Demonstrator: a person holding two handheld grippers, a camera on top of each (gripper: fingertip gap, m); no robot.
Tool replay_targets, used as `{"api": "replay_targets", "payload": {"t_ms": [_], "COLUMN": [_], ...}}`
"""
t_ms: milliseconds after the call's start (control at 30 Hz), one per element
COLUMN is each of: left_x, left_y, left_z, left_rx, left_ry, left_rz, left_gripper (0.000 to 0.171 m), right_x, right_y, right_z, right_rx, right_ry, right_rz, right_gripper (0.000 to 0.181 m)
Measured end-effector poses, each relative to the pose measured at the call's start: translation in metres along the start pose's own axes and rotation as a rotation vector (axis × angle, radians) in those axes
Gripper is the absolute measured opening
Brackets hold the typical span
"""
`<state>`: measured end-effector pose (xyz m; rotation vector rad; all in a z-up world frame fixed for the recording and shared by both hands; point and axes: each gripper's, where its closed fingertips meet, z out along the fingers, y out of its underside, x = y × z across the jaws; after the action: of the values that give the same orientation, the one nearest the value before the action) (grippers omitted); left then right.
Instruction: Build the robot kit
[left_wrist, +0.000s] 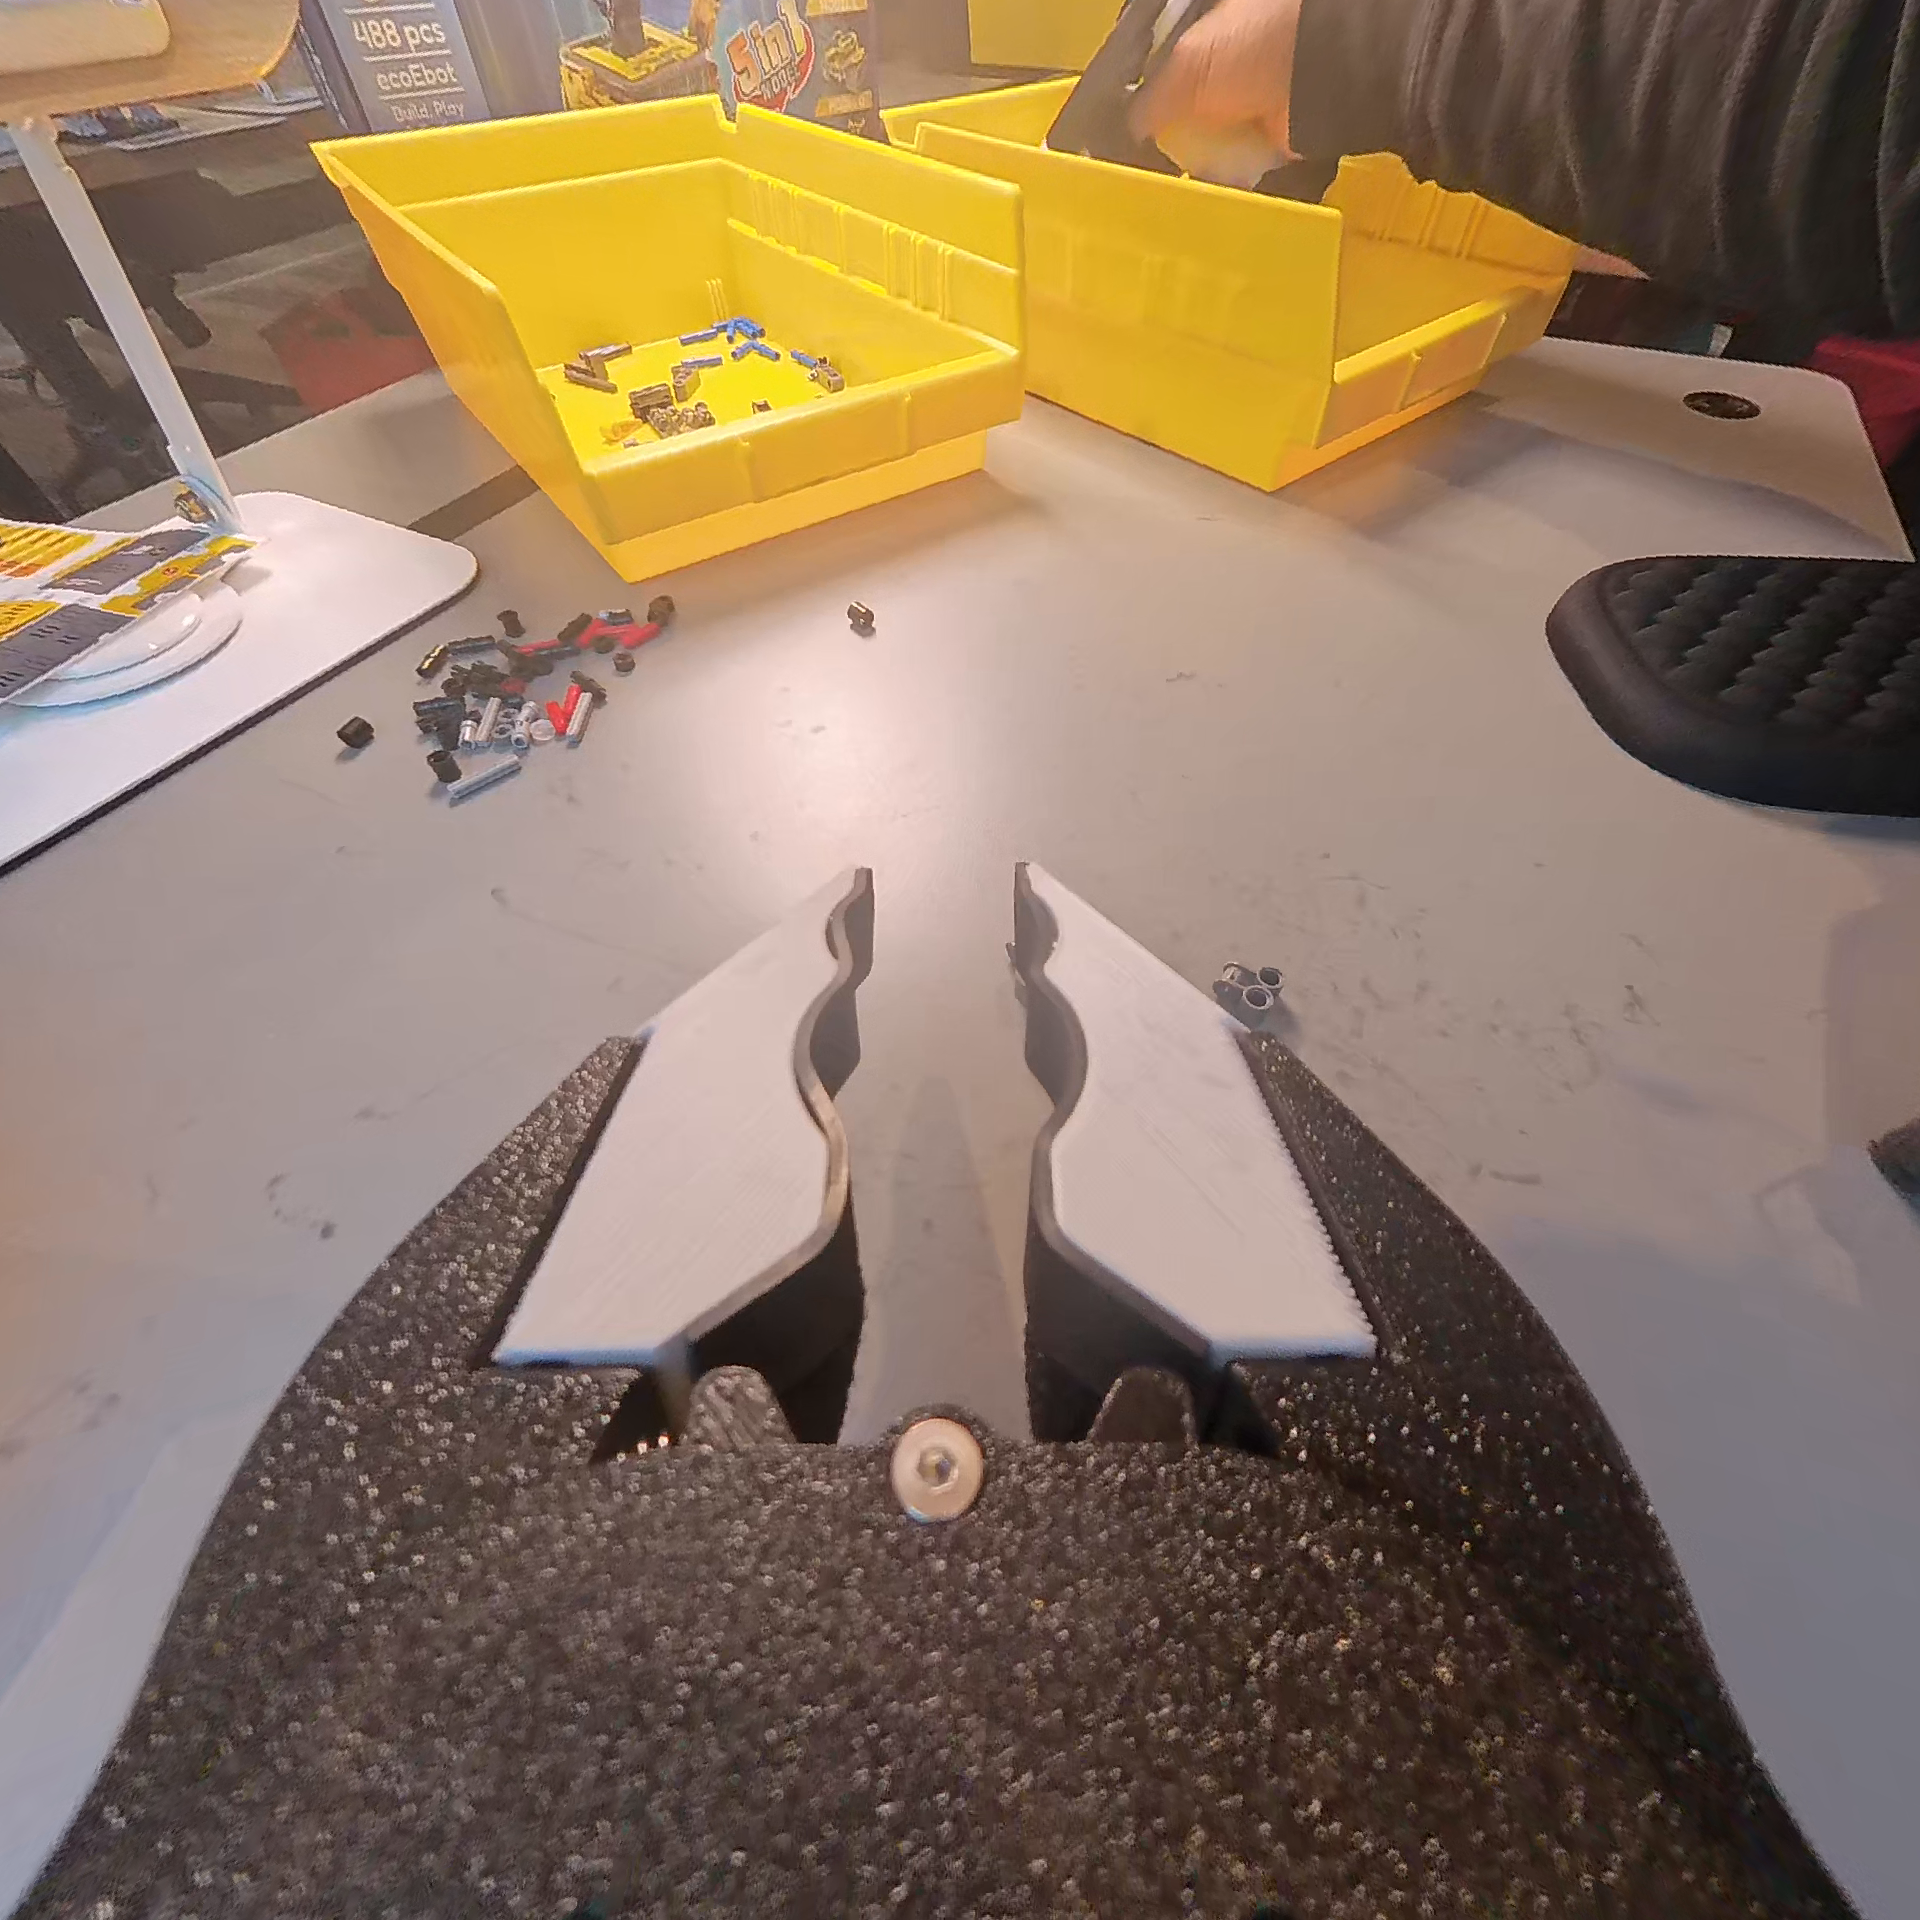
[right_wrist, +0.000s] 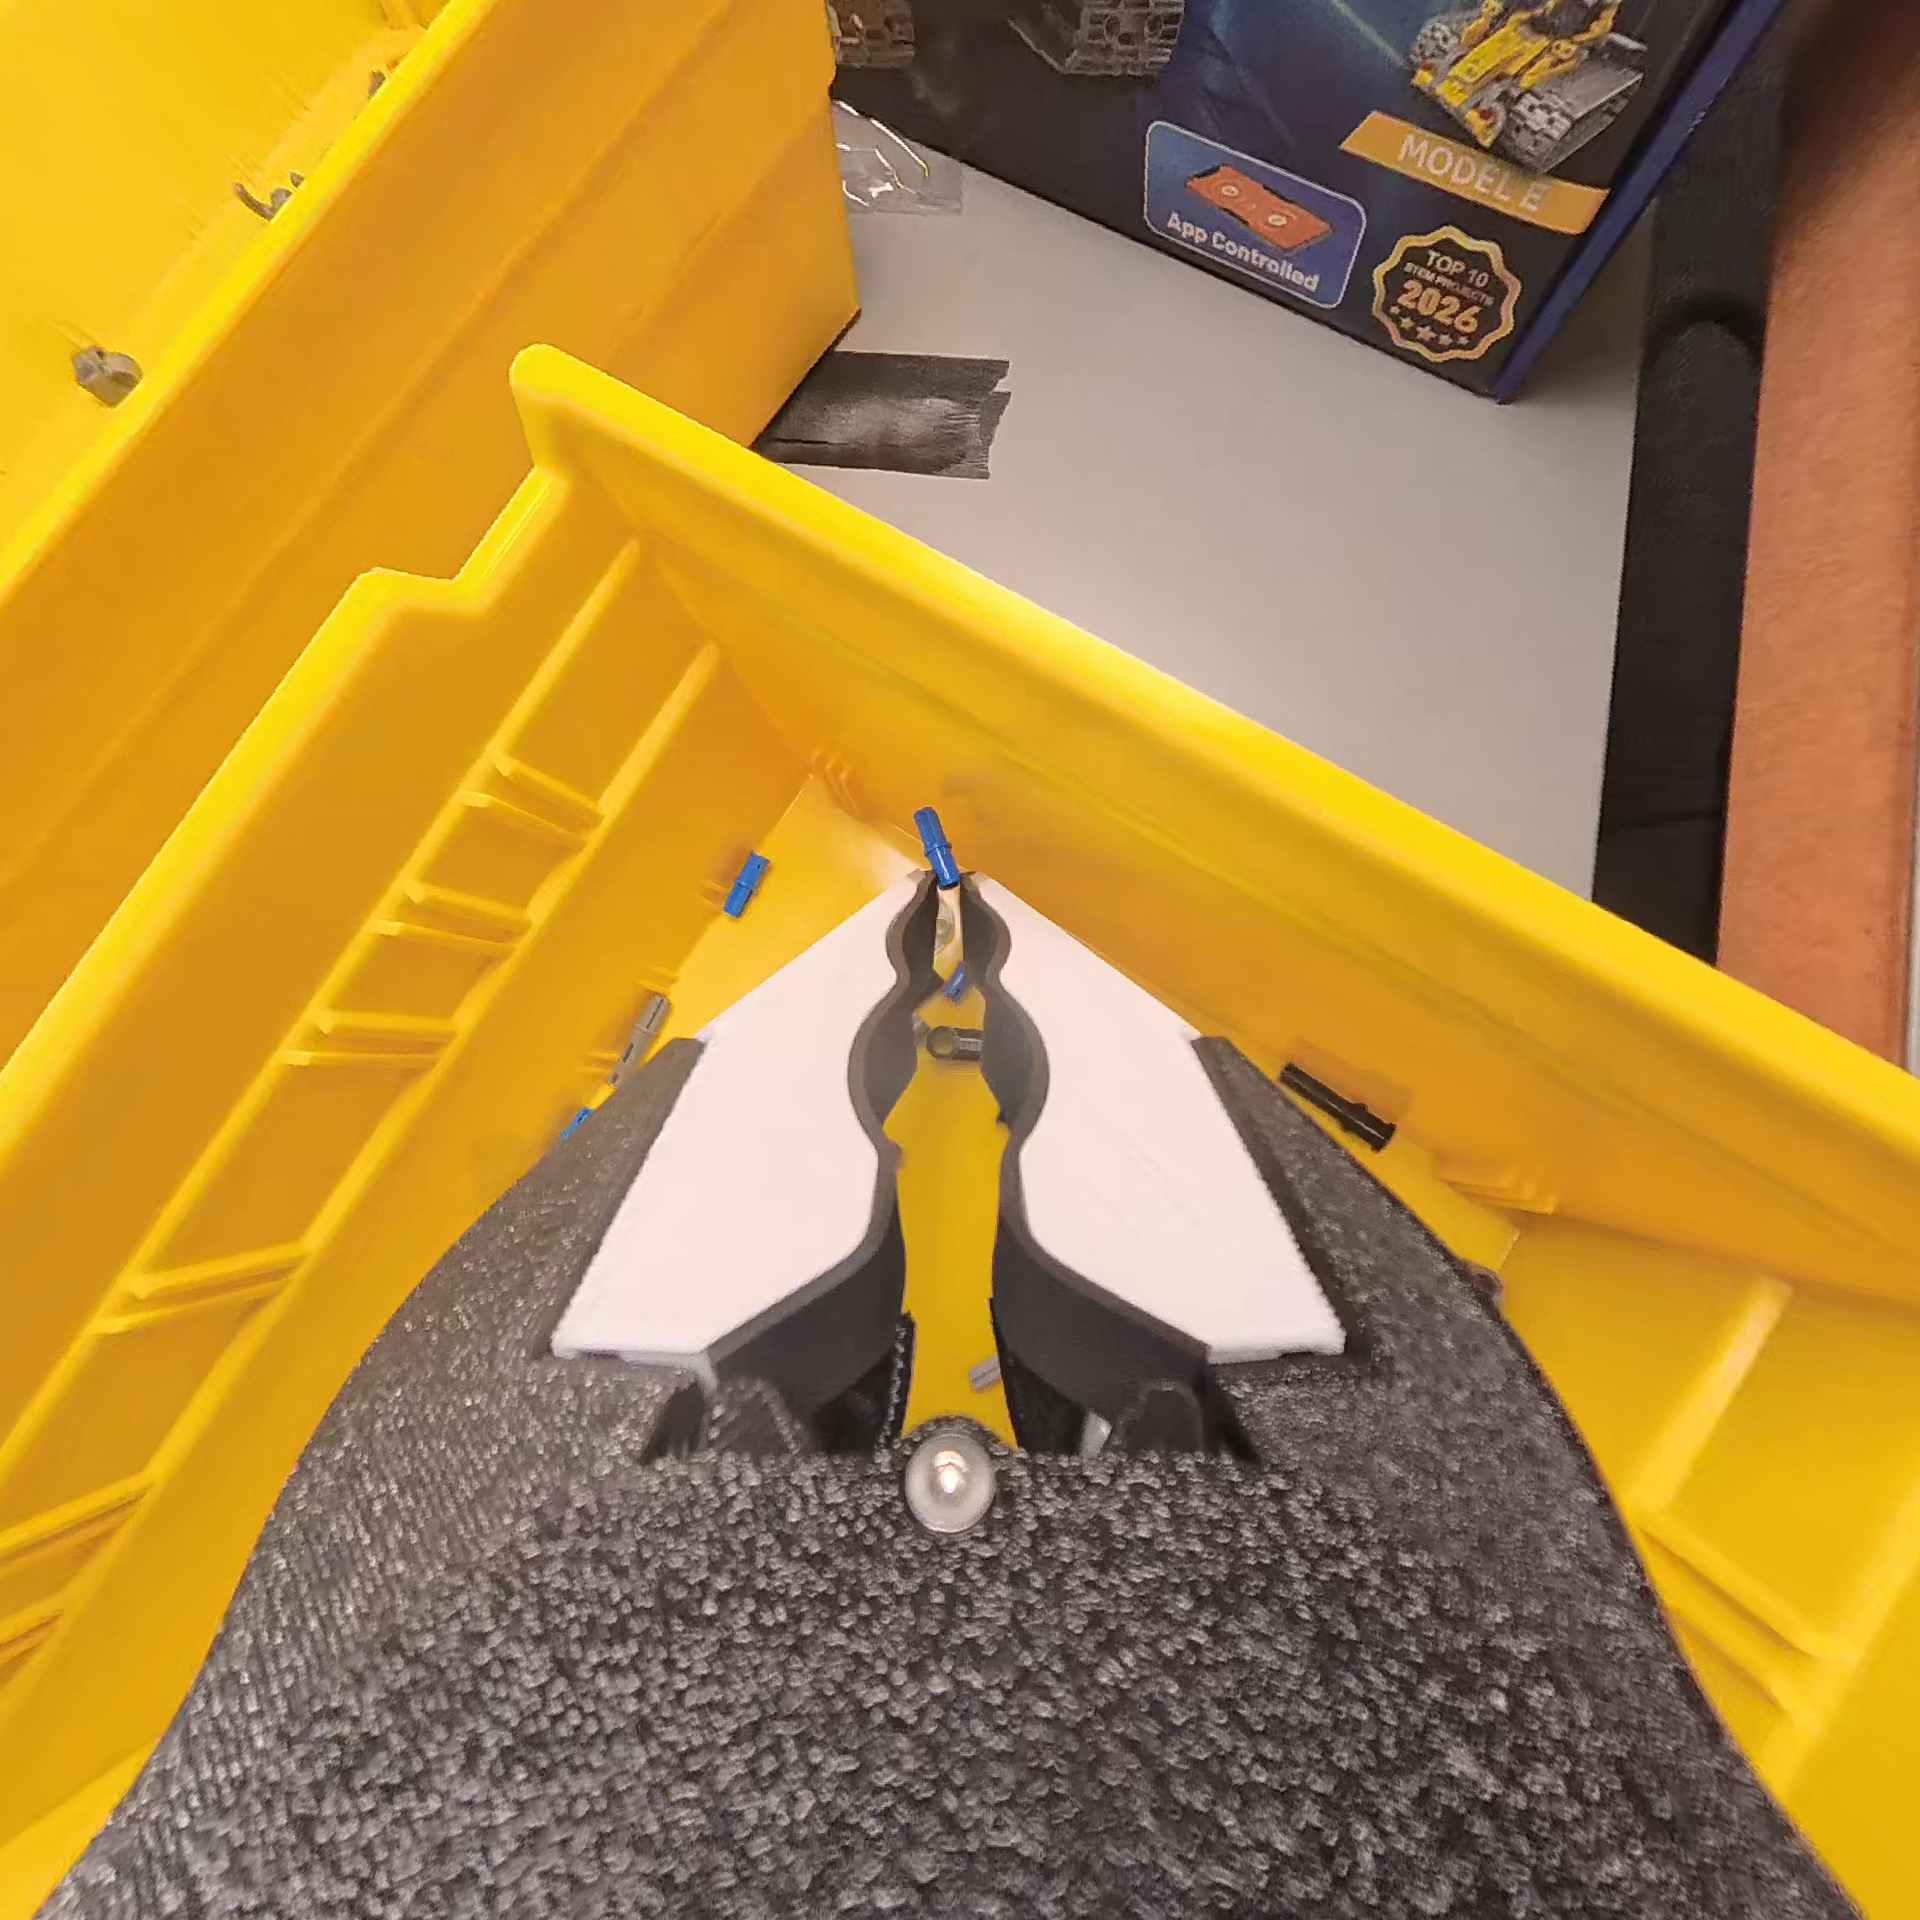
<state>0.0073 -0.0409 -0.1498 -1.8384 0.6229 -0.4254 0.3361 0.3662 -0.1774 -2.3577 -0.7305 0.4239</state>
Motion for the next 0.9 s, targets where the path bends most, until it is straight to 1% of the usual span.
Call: {"api": "replay_targets", "payload": {"t_ms": [233, 367, 433, 467, 500, 567, 633, 667, 700, 767, 833, 900], "left_x": [0.000, 0.000, 0.000, 0.000, 0.000, 0.001, 0.001, 0.001, 0.002, 0.007, 0.016, 0.028], "left_y": [0.001, 0.001, 0.001, 0.001, 0.001, 0.002, 0.002, 0.003, 0.003, 0.004, 0.006, 0.009], "left_z": [0.000, 0.000, 0.000, 0.000, 0.000, 0.000, 0.001, 0.001, 0.002, 0.002, 0.003, 0.004], "left_rx": [-0.005, -0.006, -0.007, -0.008, -0.009, -0.011, -0.017, -0.019, -0.021, -0.029, -0.044, -0.064], "left_ry": [0.004, 0.005, 0.005, 0.004, 0.004, 0.005, 0.010, 0.014, 0.019, 0.033, 0.067, 0.110], "left_rz": [-0.007, -0.011, -0.007, -0.005, -0.003, -0.004, -0.008, -0.007, -0.003, 0.016, 0.042, 0.083], "left_gripper": [0.026, 0.026, 0.026, 0.026, 0.026, 0.026, 0.026, 0.027, 0.027, 0.027, 0.027, 0.025], "right_x": [-0.006, -0.009, -0.017, -0.027, -0.042, -0.087, -0.147, -0.181, -0.217, -0.285, -0.343, -0.389], "right_y": [-0.011, -0.013, -0.020, -0.027, -0.036, -0.053, -0.055, -0.048, -0.037, 0.001, 0.052, 0.105], "right_z": [-0.006, -0.010, -0.018, -0.026, -0.038, -0.071, -0.108, -0.124, -0.137, -0.151, -0.147, -0.132], "right_rx": [0.073, 0.087, 0.137, 0.182, 0.241, 0.362, 0.430, 0.439, 0.434, 0.380, 0.280, 0.166], "right_ry": [-0.093, -0.134, -0.178, -0.215, -0.259, -0.358, -0.440, -0.482, -0.531, -0.629, -0.713, -0.776], "right_rz": [0.105, 0.132, 0.126, 0.104, 0.061, -0.072, -0.253, -0.353, -0.447, -0.620, -0.745, -0.812], "right_gripper": [0.004, 0.004, 0.004, 0.004, 0.004, 0.004, 0.004, 0.003, 0.003, 0.003, 0.003, 0.004]}}
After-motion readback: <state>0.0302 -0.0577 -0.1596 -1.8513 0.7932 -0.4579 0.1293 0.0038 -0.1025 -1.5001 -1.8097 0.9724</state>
